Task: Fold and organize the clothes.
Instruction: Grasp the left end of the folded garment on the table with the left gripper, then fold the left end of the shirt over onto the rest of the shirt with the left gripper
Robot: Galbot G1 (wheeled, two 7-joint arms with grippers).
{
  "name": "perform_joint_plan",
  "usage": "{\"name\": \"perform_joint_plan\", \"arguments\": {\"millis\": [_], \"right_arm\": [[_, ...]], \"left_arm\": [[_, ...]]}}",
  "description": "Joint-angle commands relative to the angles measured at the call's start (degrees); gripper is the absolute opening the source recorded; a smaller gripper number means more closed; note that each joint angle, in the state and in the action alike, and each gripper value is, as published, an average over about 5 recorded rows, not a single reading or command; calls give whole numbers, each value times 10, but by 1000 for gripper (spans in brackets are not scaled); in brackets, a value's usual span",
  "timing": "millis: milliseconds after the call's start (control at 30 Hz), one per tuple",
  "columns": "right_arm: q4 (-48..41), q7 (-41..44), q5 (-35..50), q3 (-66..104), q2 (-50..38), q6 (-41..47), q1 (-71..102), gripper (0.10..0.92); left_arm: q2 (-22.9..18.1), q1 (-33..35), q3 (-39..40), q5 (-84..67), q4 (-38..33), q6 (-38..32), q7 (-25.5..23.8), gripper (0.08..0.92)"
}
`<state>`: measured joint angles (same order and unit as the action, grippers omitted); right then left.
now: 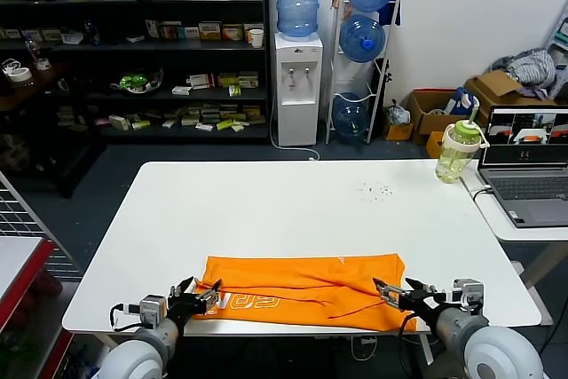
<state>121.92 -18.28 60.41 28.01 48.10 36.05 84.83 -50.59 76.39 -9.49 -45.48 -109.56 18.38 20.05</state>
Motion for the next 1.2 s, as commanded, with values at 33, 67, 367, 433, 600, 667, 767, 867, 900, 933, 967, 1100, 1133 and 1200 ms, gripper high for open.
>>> {"name": "perform_joint_plan", "arguments": {"millis": [33, 67, 367, 433, 600, 667, 767, 867, 900, 933, 967, 1100, 1133, 1200], "right_arm": [[6, 3, -3, 11, 2, 0, 15, 821], [6, 3, -3, 12, 3, 0, 16, 822], [12, -1, 7, 19, 5, -5, 23, 823], [12, -1, 8, 19, 6, -5, 23, 823], [11, -2, 8, 18, 7, -5, 21, 823], [11, -4, 8, 17, 7, -6, 20, 823], [11, -5, 7, 16, 8, -6, 20, 823], [11, -5, 5, 16, 10, -7, 21, 823], [11, -5, 4, 17, 10, -7, 21, 823], [11, -5, 3, 17, 11, -8, 22, 823], [11, -5, 3, 17, 11, -8, 22, 823], [10, -6, 0, 16, 15, -10, 17, 823], [9, -6, 0, 15, 17, -10, 15, 823], [8, -6, -2, 10, 20, -11, 8, 823]], "left_arm": [[-27, 11, 2, 14, 14, -6, -2, 805], [-28, 10, 3, 14, 16, -6, -2, 814], [-38, -2, 11, 16, 35, -11, 3, 698], [-38, -3, 11, 17, 37, -12, 4, 638], [-38, -2, 10, 17, 36, -13, 7, 499], [-38, -1, 10, 17, 35, -14, 8, 439], [-40, 0, 10, 17, 35, -16, 10, 352], [-42, 1, 8, 17, 33, -19, 11, 265], [-41, 1, 7, 17, 31, -20, 12, 240], [-41, 1, 6, 16, 29, -21, 12, 206], [-39, 1, 3, 15, 25, -21, 13, 181], [-20, 5, -18, -2, -1, -18, 20, 138], [-10, 7, -28, -9, -9, -16, 22, 137], [17, 15, -56, -24, -23, -11, 24, 136]]}}
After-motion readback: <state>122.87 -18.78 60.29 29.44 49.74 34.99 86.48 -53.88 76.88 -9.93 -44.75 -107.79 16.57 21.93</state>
